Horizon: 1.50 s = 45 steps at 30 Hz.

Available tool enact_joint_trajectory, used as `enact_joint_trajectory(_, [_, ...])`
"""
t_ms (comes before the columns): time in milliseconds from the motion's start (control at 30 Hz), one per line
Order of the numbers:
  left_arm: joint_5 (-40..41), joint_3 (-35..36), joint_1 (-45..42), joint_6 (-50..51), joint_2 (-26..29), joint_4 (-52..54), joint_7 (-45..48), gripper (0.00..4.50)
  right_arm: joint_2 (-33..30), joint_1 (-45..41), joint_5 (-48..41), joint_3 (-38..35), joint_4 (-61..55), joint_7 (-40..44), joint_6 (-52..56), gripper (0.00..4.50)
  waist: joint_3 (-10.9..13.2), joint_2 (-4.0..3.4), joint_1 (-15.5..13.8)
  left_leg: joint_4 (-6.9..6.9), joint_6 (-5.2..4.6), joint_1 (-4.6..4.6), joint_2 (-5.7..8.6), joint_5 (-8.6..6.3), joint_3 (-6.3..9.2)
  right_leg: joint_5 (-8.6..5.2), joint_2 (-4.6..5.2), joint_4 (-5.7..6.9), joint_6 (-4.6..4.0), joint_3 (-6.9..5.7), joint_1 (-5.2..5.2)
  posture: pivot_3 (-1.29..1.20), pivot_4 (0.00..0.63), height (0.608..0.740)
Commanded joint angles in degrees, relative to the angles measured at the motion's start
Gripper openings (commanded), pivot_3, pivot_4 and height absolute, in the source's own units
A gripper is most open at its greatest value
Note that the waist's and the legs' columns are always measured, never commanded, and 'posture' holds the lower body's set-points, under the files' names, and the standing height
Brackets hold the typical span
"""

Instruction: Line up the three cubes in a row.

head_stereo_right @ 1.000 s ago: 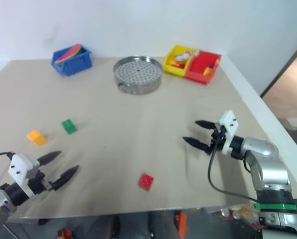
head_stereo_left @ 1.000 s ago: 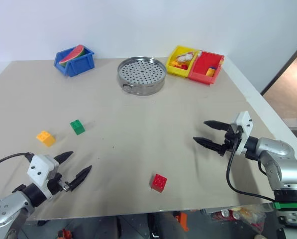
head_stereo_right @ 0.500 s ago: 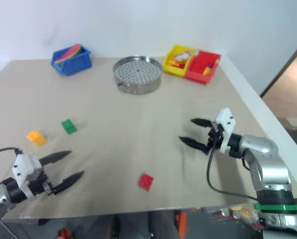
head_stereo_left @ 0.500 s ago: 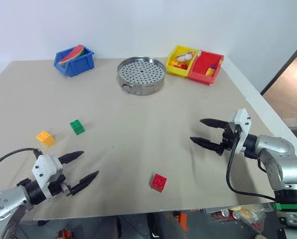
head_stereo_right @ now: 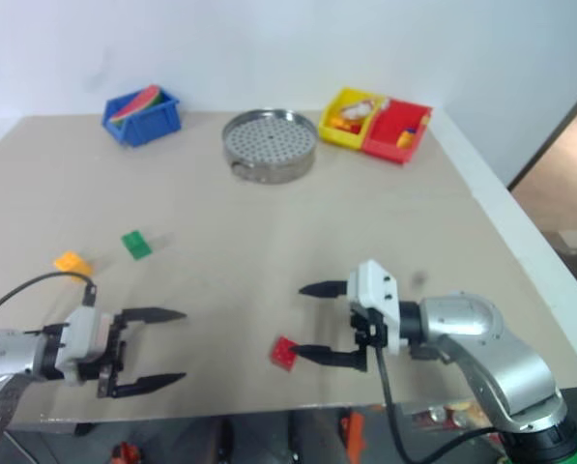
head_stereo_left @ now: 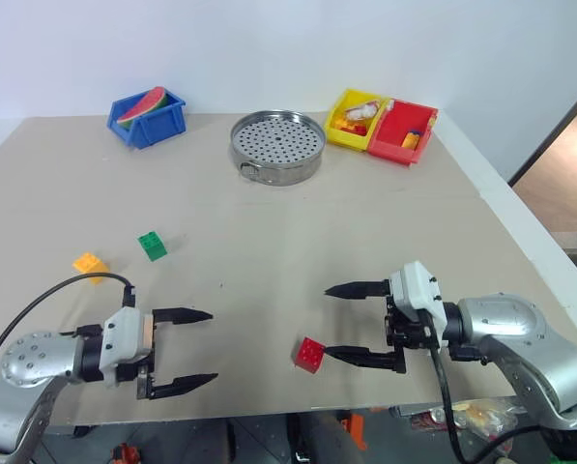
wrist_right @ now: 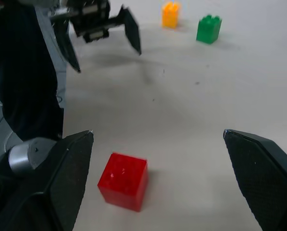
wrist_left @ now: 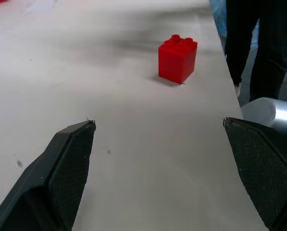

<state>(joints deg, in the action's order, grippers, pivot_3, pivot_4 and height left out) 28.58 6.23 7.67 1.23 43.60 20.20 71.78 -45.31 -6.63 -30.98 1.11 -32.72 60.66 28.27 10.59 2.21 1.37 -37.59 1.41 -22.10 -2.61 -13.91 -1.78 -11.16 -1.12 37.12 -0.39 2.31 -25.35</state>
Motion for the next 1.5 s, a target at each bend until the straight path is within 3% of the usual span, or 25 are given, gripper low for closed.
enact_joint_trajectory(33, [-0.1, -1.2, -2.0, -0.8, 0.4, -0.6, 1.3, 4.40, 0.5, 0.5, 2.6, 1.6, -0.5, 0.1, -4.1, 4.50, 0.0, 0.00, 0.1, 0.00, 0.00, 0.02, -0.01, 0.00, -0.04, 0.01, -0.01, 0.00, 0.01, 0.03, 0.00, 0.00, 0.150, 0.740])
enact_joint_trajectory(533, [0.6, -3.7, -7.8, 1.5, 0.7, -1.5, 1.7, 4.40, 1.5, 1.5, 5.5, 8.4, 1.2, 1.9, -7.0, 4.50, 0.0, 0.01, 0.0, 0.04, 0.00, 0.00, -0.05, -0.01, 0.07, -0.03, -0.12, 0.01, -0.05, 0.00, 0.00, 0.00, 0.150, 0.740])
enact_joint_trajectory(1500, [0.3, -3.2, -7.4, 4.5, 1.2, 2.0, -1.3, 4.40, 3.8, 0.8, 10.1, 13.4, 8.1, 2.3, -8.9, 4.50, 0.0, 0.02, 0.0, 0.04, 0.00, 0.01, -0.05, -0.01, 0.08, -0.02, -0.15, 0.02, -0.04, 0.02, 0.01, 0.00, 0.150, 0.740])
